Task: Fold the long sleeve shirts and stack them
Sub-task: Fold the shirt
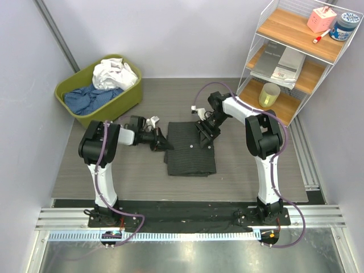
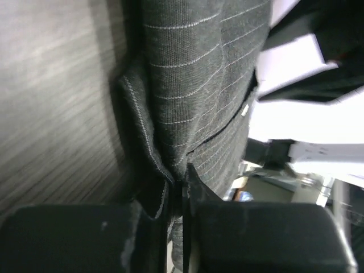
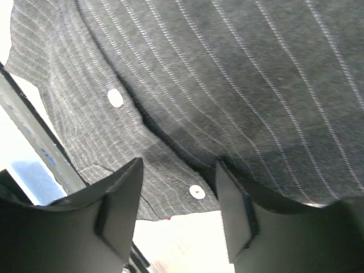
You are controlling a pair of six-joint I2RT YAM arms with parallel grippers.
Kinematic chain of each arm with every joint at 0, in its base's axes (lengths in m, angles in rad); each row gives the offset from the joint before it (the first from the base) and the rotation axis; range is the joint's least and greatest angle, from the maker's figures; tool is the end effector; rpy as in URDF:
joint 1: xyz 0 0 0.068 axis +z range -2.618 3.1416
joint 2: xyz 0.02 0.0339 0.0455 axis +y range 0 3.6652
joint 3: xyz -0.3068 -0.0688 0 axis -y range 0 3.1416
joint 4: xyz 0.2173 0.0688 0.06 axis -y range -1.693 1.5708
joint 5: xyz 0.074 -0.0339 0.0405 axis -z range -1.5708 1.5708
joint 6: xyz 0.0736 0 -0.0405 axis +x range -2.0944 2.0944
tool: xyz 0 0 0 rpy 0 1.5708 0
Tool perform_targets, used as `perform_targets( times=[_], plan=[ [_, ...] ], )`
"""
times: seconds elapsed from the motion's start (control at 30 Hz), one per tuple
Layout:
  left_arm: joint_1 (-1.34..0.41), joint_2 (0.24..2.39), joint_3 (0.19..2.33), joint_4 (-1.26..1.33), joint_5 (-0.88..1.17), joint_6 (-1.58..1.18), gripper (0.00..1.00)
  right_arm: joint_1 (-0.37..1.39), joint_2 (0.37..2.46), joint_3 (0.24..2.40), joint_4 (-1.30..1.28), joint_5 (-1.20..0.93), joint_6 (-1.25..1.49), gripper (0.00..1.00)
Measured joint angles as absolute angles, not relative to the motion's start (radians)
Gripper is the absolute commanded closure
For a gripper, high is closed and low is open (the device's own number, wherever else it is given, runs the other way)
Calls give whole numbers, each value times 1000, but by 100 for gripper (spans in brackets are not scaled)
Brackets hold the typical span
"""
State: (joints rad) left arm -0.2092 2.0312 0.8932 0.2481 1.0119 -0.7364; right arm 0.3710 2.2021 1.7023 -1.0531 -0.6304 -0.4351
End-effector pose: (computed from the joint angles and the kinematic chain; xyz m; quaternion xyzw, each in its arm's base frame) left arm 0.3520 -0.1385 0.1284 -0.0586 0.8382 -0.5397 0.0520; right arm 0.3784 0.1938 0.1763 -0.3754 0.8734 0.3096 0.0184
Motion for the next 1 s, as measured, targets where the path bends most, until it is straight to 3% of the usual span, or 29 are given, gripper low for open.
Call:
perform_targets(
  times=[0.27,0.43,0.63,0.7,0.83,1.0],
  plan=[
    [-224,1946,1354,-582,643,-281,100,293,2192,1698,-1024,-732,-313,31],
    [-226,1938,1821,-1013,369,-56,100,156,2136,1632,-1015,-775,-254,30],
    [-331,1975,2293,-1210,52,128,100,76,2076,1568,-1013,-823,-227,30],
    [-414,1974,2310,-1224,-45,170,100,75,2074,1553,-1012,-837,-224,30],
    [-581,1990,2144,-1248,-154,213,100,74,2074,1509,-1011,-861,-220,31],
    [-735,2183,1983,-1266,-167,189,96,65,2074,1446,-1010,-880,-221,31]
  ],
)
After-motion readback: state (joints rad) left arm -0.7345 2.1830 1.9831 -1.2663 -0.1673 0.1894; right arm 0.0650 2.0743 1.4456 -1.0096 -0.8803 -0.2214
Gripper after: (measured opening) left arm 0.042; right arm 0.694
